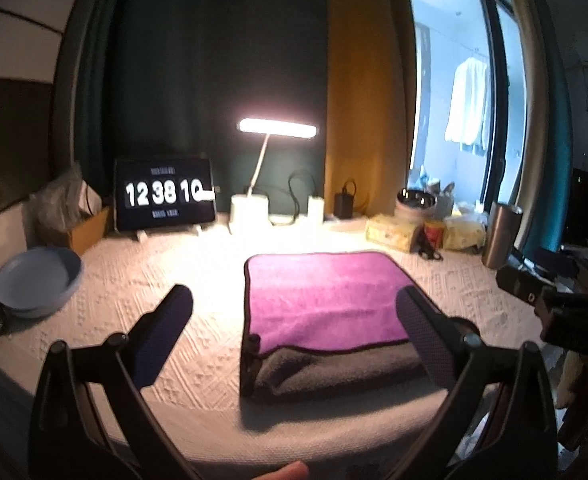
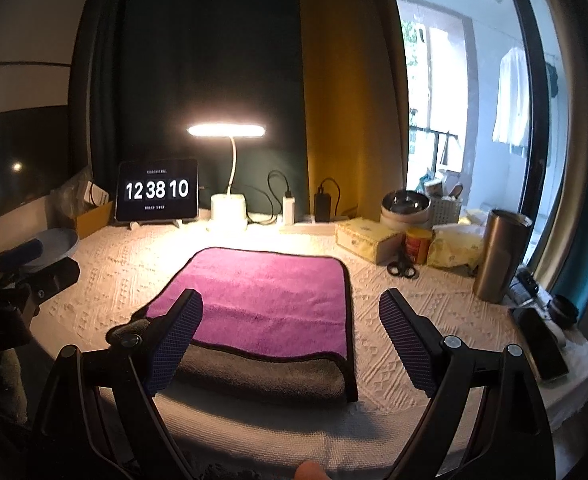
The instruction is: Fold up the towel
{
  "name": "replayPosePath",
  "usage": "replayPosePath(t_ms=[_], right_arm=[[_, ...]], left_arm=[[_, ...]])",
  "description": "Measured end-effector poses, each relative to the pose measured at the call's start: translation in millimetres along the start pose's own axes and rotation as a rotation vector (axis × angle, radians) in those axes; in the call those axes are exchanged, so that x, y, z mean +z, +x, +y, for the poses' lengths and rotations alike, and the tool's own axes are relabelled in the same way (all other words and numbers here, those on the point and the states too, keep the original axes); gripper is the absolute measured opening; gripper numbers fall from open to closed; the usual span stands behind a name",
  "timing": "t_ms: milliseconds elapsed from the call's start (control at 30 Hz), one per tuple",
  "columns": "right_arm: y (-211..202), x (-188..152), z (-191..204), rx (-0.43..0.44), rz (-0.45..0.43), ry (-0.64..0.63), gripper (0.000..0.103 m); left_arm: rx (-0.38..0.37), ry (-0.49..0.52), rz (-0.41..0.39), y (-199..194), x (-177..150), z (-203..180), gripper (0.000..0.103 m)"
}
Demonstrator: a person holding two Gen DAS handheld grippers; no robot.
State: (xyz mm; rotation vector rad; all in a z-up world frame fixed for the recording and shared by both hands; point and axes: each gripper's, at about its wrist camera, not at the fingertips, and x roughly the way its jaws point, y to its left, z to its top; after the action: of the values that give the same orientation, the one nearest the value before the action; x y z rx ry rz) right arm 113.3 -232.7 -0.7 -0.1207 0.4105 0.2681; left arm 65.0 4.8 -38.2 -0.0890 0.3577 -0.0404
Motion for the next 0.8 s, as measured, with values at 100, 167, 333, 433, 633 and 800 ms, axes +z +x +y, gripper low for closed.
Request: replayPosePath(t_ms=[100,167,333,433,633,800], right_arm=[[16.9,-4.0,-7.8,-0.001,0.046,0.012,0.088],[24.9,-7.2,-11.4,-0.001,0.068,0.014,0.086],[52.7,-20.1,-24.1,-0.002,0.148,0.035,0.082],[69.5,-29.8,-30.4,-0.003,0.204,0.045,0.076],[89.9,-45.8,-38.6,-0.002,0.282,0.063,0.068],[102.9,-55.0,-41.1,0.005,0.329,0.067,0.064]], left_arm=[[-0.003,-0.015,0.083,24.0,-5.6,6.1,0.102],[0.0,-0.017,0.117,36.4,-9.3,8.2,0.102],[0.009,-0.015,0.188,60.7,-19.0,9.5,0.101],[0.001,-0.019,0.236,75.0,-25.9,11.0,0.095],[-0.013,-0.024,0.338,98.1,-41.6,14.7,0.079],[-0.013,-0.022,0.389,108.2,-50.9,17.1,0.066]])
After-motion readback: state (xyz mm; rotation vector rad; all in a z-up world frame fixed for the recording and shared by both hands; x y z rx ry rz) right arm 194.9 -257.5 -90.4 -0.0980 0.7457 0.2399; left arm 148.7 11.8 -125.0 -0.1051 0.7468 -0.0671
